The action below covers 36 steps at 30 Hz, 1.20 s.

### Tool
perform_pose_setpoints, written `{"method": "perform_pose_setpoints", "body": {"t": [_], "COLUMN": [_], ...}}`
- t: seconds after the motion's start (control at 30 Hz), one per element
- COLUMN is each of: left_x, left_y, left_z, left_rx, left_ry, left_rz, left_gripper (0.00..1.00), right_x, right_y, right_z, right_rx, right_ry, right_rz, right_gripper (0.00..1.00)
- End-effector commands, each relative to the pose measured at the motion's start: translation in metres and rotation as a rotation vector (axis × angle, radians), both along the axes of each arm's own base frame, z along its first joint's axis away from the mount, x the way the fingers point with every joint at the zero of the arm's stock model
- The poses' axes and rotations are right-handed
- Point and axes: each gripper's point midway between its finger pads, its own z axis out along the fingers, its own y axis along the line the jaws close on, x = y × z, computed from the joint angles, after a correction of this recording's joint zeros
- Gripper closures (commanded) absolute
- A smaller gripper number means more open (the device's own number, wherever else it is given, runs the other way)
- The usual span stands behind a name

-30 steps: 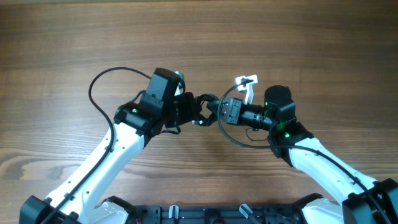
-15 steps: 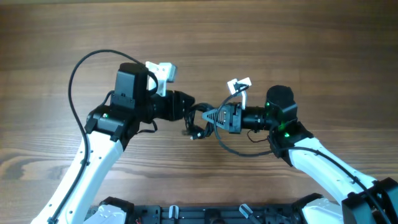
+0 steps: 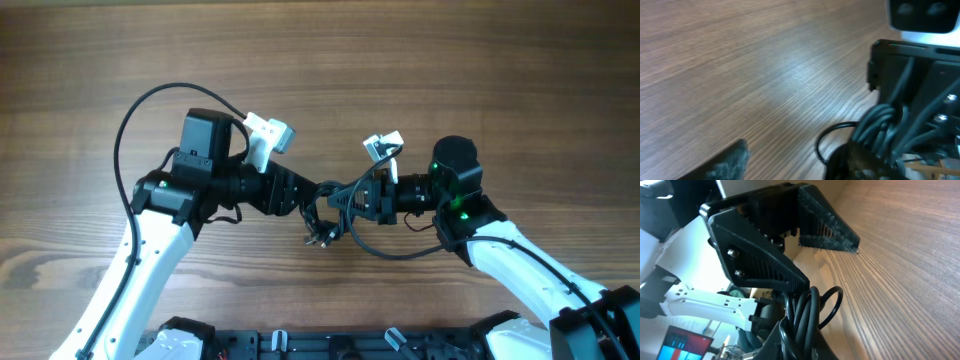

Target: Untangle cables

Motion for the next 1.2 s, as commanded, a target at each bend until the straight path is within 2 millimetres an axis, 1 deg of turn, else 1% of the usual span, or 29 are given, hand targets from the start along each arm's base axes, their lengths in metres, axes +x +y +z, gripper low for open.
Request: {"method": "perform_pose_setpoints", "body": {"t": [0.0, 0.07, 0.17, 0.23, 0.33, 0.4, 0.47, 0.53, 0.6, 0.63, 0.67, 0.7, 0.73, 0.77, 0.8, 0.83, 0.87, 0.93, 0.97, 1.0, 1.07, 1.1, 1.17], "left_x": [-0.007, -0.005, -0.006, -0.011, -0.018, -0.02, -0.018, -0.015, -0.008, -0.005, -0.004, -0.003, -0.003, -0.002, -0.001, 0.001, 0.002, 0.004, 0.006, 0.009, 0.024, 0.039, 0.055], "left_y": [-0.005, 0.0, -0.001, -0.005, -0.003, -0.003, -0.002, -0.003, -0.005, -0.005, -0.007, -0.009, -0.011, -0.014, -0.014, -0.014, -0.014, -0.014, -0.014, -0.012, -0.002, 0.009, 0.024], "left_z": [0.008, 0.009, 0.015, 0.019, 0.014, 0.012, 0.007, -0.001, -0.011, -0.016, -0.018, -0.019, -0.018, -0.014, -0.014, -0.013, -0.013, -0.012, -0.012, -0.014, -0.021, -0.028, -0.034], "left_rx": [-0.056, -0.066, -0.115, -0.151, -0.126, -0.121, -0.111, -0.106, -0.104, -0.103, -0.112, -0.125, -0.145, -0.165, -0.167, -0.167, -0.168, -0.166, -0.162, -0.155, -0.109, -0.068, -0.038], "left_ry": [0.007, 0.012, 0.022, 0.033, 0.019, 0.022, 0.037, 0.059, 0.08, 0.092, 0.103, 0.109, 0.11, 0.102, 0.093, 0.084, 0.078, 0.066, 0.065, 0.077, 0.121, 0.158, 0.206], "left_rz": [-0.041, -0.027, -0.037, -0.062, -0.109, -0.117, -0.115, -0.113, -0.112, -0.112, -0.117, -0.123, -0.133, -0.144, -0.145, -0.145, -0.146, -0.144, -0.135, -0.107, 0.029, 0.167, 0.344], "left_gripper": [0.19, 0.2, 0.26, 0.27, 0.27, 0.27, 0.27, 0.28, 0.3, 0.32, 0.37, 0.45, 0.59, 0.79, 0.93, 0.96, 0.96, 0.96, 0.96, 0.96, 0.96, 0.96, 0.96], "right_x": [0.025, 0.026, 0.03, 0.033, 0.037, 0.031, 0.018, 0.003, -0.006, -0.007, -0.007, -0.007, -0.006, -0.003, -0.002, -0.001, -0.001, 0.006, 0.014, 0.021, 0.038, 0.049, 0.055], "right_y": [-0.001, -0.002, -0.002, -0.003, -0.003, -0.002, 0.0, 0.001, 0.001, 0.001, 0.001, 0.001, 0.001, 0.001, 0.001, 0.001, 0.001, 0.001, 0.001, 0.0, -0.003, -0.007, -0.011], "right_z": [-0.003, -0.004, -0.005, -0.006, -0.006, -0.005, 0.001, 0.01, 0.017, 0.017, 0.017, 0.017, 0.017, 0.016, 0.016, 0.016, 0.016, 0.013, 0.009, 0.006, -0.002, -0.011, -0.022], "right_rx": [-0.026, -0.029, -0.034, -0.04, -0.046, -0.037, -0.006, 0.033, 0.059, 0.061, 0.06, 0.06, 0.059, 0.055, 0.054, 0.053, 0.053, 0.039, 0.022, 0.009, -0.022, -0.05, -0.081], "right_ry": [-0.056, -0.051, -0.052, -0.062, -0.083, -0.075, -0.078, -0.102, -0.122, -0.122, -0.12, -0.121, -0.123, -0.123, -0.123, -0.124, -0.122, -0.089, -0.048, -0.02, 0.043, 0.118, 0.19], "right_rz": [-0.114, -0.124, -0.144, -0.163, -0.181, -0.15, -0.067, 0.019, 0.076, 0.085, 0.084, 0.083, 0.075, 0.06, 0.054, 0.051, 0.05, 0.007, -0.049, -0.092, -0.201, -0.284, -0.339], "right_gripper": [0.96, 0.96, 0.96, 0.96, 0.96, 0.96, 0.96, 0.96, 0.96, 0.96, 0.96, 0.96, 0.96, 0.96, 0.96, 0.96, 0.93, 0.47, 0.15, 0.0, 0.0, 0.0, 0.0]}}
